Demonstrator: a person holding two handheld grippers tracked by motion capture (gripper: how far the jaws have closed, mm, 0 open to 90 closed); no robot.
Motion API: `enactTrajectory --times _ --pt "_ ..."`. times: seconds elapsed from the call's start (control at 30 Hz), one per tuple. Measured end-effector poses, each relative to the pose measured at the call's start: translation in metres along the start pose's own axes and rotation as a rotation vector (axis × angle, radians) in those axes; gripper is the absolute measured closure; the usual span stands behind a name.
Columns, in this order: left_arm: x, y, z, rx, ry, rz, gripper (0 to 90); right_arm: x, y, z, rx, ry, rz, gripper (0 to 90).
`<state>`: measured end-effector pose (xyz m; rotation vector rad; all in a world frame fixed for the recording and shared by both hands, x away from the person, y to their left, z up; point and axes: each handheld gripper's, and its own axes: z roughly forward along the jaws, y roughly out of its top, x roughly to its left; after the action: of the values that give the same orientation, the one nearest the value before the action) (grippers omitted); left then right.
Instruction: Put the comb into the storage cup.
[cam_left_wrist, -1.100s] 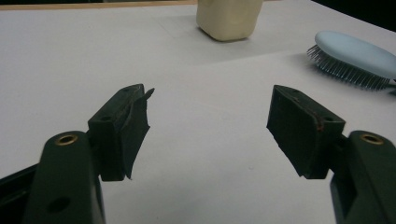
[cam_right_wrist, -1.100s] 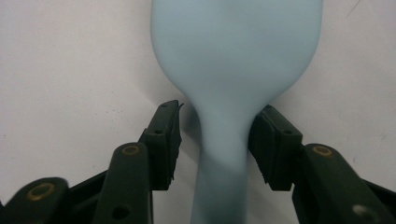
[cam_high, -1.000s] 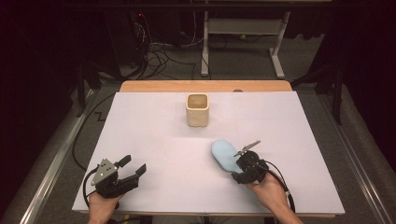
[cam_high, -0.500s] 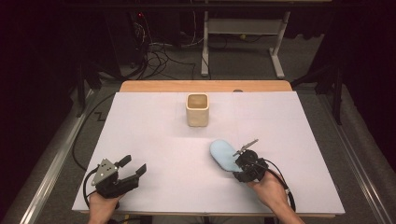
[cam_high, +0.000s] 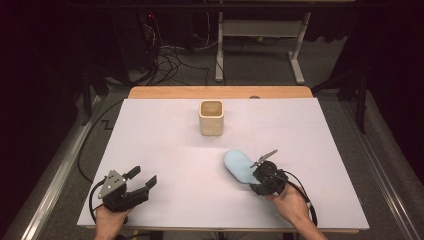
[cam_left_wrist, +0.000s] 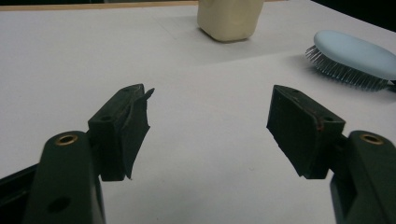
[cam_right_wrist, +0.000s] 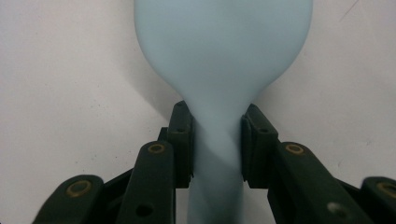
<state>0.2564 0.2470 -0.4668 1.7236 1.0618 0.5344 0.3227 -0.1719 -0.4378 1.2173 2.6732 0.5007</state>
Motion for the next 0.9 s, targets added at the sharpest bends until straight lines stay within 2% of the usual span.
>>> enactTrajectory --times 0.33,0.47,0.5,0.53,0.9 --pt "0.0 0.0 0.0 -0.003 0.001 -0.003 29.9 0.001 0.0 -0.004 -0.027 0.009 -0.027 70.5" --pt "0.0 0.0 0.0 0.0 -0.001 -0.002 29.8 0.0 0.0 -0.006 -0.034 0.01 -0.024 70.5" --pt "0.0 0.001 0.0 0.0 -0.001 -0.002 29.9 0.001 0.0 -0.007 -0.031 0.01 -0.006 70.4" --pt "0.0 0.001 0.001 -0.001 -0.001 -0.004 29.9 0.0 0.0 -0.007 -0.041 0.011 -0.023 70.5" --pt "-0.001 0.001 0.002 0.001 -0.005 -0.005 29.8 -0.002 -0.002 -0.015 -0.073 0.015 -0.018 70.4"
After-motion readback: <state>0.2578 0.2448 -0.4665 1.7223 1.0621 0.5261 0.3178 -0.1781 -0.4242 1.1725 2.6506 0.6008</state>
